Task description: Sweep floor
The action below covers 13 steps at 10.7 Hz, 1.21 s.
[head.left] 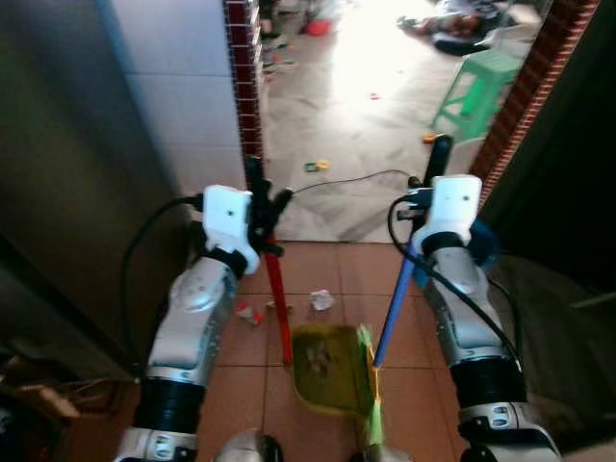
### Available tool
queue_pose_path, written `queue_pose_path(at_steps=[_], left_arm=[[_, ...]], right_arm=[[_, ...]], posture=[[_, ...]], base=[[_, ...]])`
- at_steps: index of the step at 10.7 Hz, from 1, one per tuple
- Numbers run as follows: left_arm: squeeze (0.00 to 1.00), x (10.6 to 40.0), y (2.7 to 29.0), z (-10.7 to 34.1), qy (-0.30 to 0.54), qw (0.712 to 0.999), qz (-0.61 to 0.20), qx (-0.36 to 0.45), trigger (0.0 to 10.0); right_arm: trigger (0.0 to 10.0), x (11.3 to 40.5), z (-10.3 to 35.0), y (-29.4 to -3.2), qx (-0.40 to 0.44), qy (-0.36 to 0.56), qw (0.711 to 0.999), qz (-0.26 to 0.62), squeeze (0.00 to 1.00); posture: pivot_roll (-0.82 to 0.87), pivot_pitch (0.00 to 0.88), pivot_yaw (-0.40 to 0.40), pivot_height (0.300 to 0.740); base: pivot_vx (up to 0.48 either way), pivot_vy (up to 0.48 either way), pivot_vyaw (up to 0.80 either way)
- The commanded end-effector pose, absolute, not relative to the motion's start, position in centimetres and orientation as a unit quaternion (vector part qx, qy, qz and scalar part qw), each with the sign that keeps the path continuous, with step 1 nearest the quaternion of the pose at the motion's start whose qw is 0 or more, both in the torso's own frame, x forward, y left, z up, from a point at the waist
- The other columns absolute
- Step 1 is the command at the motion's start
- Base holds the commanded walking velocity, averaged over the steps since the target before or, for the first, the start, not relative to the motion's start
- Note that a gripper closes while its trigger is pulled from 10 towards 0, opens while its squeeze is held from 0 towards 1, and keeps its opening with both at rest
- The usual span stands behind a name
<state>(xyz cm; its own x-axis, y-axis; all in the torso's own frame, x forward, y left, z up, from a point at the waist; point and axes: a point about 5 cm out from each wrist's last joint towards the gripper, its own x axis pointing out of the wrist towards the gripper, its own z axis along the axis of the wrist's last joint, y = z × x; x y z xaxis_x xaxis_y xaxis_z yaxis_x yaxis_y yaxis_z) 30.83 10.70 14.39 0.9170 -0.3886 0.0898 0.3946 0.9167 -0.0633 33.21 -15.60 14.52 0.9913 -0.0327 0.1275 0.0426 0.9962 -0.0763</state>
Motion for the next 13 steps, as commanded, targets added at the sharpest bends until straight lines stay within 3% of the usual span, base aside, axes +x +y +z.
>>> queue_pose_path(at_steps=[1,6,10,13], left_arm=[[0.0,31.1,10.6,16.1,-0.071,0.976,-0.201,-0.045,10.0],[0.0,32.4,11.8,21.4,-0.155,0.969,-0.161,-0.103,10.0],[0.0,32.8,12.0,25.8,-0.212,0.953,-0.153,-0.15,10.0],[0.0,32.8,11.4,26.1,-0.214,0.95,-0.161,-0.16,10.0]], right_arm=[[10.0,33.1,15.3,-16.2,-0.047,-0.083,0.995,-0.034,0.0],[10.0,31.9,12.8,-20.3,-0.147,-0.027,0.98,-0.134,0.0],[10.0,31.7,11.4,-21.1,-0.163,0.006,0.975,-0.154,0.0],[10.0,31.9,11.6,-20.5,-0.17,-0.003,0.975,-0.142,0.0]], posture=[[-0.02,0.0,0.021,0.74],[-0.03,0.0,0.029,0.74],[-0.03,0.0,0.03,0.74],[-0.04,0.0,0.03,0.74]], base=[[0.0,0.0,0.0],[0.0,0.0,0.0],[0.0,0.0,0.0],[0.366,0.0,0.0]])
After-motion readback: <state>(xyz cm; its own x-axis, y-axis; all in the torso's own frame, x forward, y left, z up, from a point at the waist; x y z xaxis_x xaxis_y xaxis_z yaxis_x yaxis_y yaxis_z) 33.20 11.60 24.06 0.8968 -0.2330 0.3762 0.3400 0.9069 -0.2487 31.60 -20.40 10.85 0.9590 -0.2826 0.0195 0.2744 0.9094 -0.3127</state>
